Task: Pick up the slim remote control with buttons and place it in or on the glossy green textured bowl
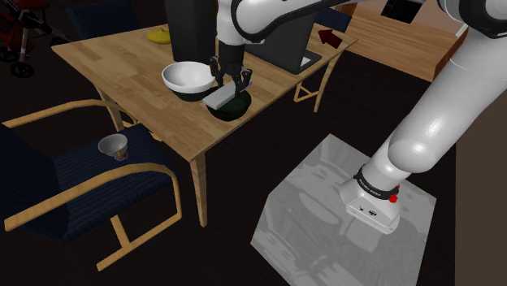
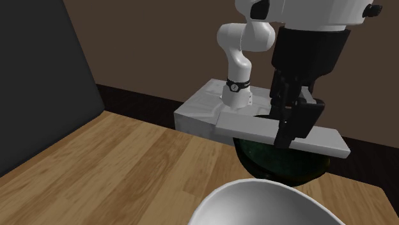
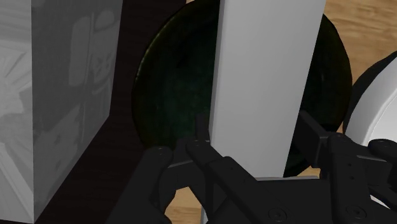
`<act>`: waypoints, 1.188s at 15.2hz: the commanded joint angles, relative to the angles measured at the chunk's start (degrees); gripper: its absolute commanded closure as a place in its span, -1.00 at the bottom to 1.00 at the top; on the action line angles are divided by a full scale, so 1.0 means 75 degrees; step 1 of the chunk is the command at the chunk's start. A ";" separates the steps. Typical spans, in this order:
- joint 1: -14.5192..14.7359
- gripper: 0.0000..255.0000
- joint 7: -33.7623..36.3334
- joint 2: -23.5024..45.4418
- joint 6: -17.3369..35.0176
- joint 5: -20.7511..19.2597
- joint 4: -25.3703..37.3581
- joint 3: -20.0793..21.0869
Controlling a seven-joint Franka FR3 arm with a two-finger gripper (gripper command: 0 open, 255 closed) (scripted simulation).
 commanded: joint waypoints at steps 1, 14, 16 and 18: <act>0.0000 -1.00 0.0000 -0.0001 0.0001 0.0000 0.0001 0.0000; -0.0025 -1.00 -0.0088 -0.0291 -0.0925 0.0125 0.0659 -0.0007; -0.0024 -1.00 -0.0088 -0.0291 -0.0925 0.0125 0.0659 -0.0007; -0.0024 -1.00 -0.0088 -0.0291 -0.0925 0.0125 0.0659 -0.0007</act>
